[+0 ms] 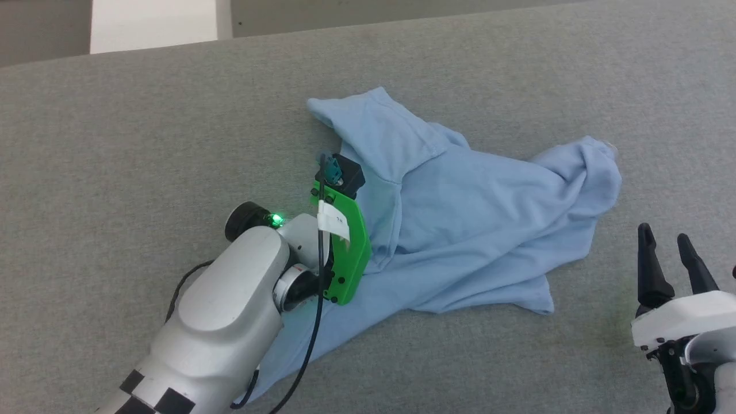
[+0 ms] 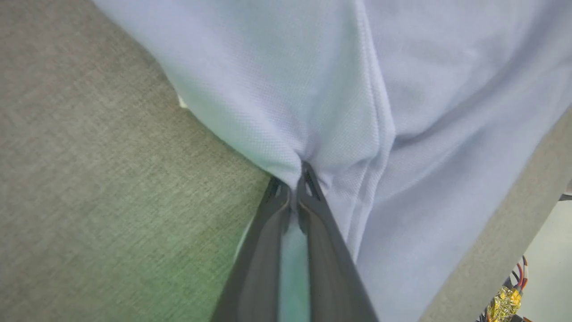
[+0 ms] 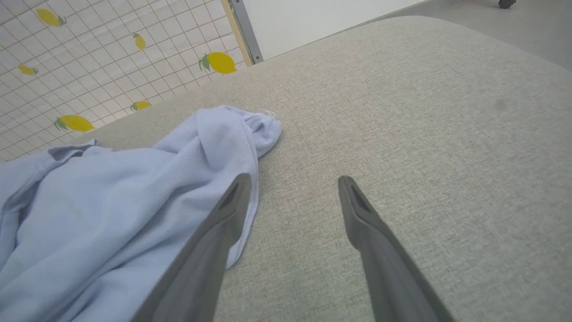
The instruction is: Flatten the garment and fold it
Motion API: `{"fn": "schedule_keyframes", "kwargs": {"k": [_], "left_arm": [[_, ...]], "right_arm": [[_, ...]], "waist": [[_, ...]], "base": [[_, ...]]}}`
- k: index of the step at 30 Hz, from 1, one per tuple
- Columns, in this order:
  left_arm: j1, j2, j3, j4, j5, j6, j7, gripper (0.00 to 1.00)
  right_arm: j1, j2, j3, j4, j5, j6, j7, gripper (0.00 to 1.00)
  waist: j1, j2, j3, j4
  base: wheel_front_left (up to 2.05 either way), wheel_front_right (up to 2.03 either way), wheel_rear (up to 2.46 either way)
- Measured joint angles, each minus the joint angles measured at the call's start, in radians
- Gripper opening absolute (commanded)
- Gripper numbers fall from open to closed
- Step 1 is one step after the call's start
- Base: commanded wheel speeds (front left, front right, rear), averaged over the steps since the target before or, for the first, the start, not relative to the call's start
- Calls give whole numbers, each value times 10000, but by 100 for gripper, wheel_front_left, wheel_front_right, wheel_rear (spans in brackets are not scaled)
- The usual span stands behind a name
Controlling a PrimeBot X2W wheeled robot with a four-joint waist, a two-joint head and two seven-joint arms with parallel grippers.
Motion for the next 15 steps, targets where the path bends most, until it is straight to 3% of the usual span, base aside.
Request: {"fn": "schedule_keyframes", "kwargs": {"k": [4,8,15], "left_arm": [[22,-59,111,25,-303,-8,-476,0],[38,-196,884,-31,-809,59,-1375,0],[131,100,2579,-357,-1597,717,-2656,0]], "right_arm": [[-68,4,17,107,-42,0,-29,100],[-69,2,-67,174,-219,0,23,100],[-64,2,-198,98,-522,0,445,100]], "waist": [[0,0,-95,215],[0,0,-276,463],[0,0,-787,1086]], "base": [[0,0,0],[0,0,0],[0,0,0]]}}
